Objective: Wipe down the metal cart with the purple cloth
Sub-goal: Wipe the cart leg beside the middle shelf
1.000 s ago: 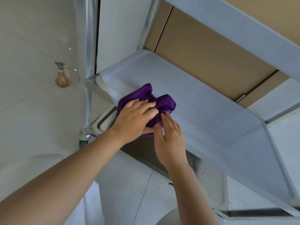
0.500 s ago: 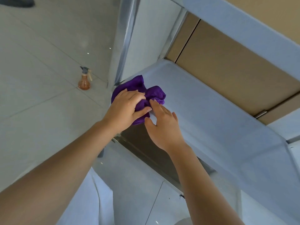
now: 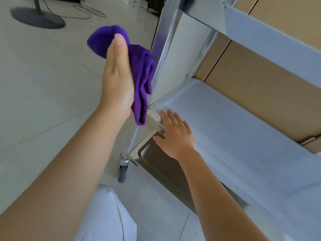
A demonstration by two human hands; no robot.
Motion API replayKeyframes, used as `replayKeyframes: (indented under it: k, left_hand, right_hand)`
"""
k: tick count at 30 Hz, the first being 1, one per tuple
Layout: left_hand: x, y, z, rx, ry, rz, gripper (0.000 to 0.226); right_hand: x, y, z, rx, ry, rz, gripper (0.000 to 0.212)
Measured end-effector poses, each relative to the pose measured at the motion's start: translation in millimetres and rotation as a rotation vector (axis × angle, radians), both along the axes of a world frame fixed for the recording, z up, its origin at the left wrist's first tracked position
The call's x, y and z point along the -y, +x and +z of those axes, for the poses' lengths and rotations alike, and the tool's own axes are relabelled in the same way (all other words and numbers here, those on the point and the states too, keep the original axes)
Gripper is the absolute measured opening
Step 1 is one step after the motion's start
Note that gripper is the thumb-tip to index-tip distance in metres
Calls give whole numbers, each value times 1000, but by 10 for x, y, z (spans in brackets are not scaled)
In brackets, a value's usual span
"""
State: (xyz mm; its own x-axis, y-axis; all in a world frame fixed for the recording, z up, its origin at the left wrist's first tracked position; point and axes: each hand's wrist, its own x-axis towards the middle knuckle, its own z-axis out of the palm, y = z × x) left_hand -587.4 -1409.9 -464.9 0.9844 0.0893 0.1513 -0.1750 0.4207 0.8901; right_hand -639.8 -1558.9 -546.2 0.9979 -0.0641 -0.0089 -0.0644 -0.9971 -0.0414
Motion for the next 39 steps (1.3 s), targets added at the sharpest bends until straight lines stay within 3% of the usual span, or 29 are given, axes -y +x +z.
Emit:
replayKeyframes:
  k: [4,8,10,14,18,21,24,26,31,39]
  left_hand:
    - [369,-40,175,200,282,-34,60]
    - [401,-20,125,274,245,-110,75]
    - [342,3,73,334,322,-129,81]
    - [258,28,137,511,451,-65,77]
    - [207,17,192,591,411,39,73]
    - [184,93,246,569,274,-117,62]
    - [163,182,309,461,112,-481,33]
    - [180,219,305,436,72,-590,14]
    - [231,198,230,408,1,-490,18]
    - [282,49,-477,284,223,-143,31]
  right_hand:
    - [18,-82,-3,25,-27,19,68]
    - [36,-229,-19,10,-22,28,68]
    - [52,-303,-22,22,-20,40,68]
    - [65,-440,-20,32,-7,56,67]
    - [44,-524,-63,56,4,70,67]
    - [17,-588,-150,129,-80,47,69]
    - [9,-619,-217,198,-129,28,70]
    - [12,-601,-231,230,-148,37,68]
    - [5,-582,-247,286,-156,48,67]
    - [-1,-582,-275,361,-184,53,59]
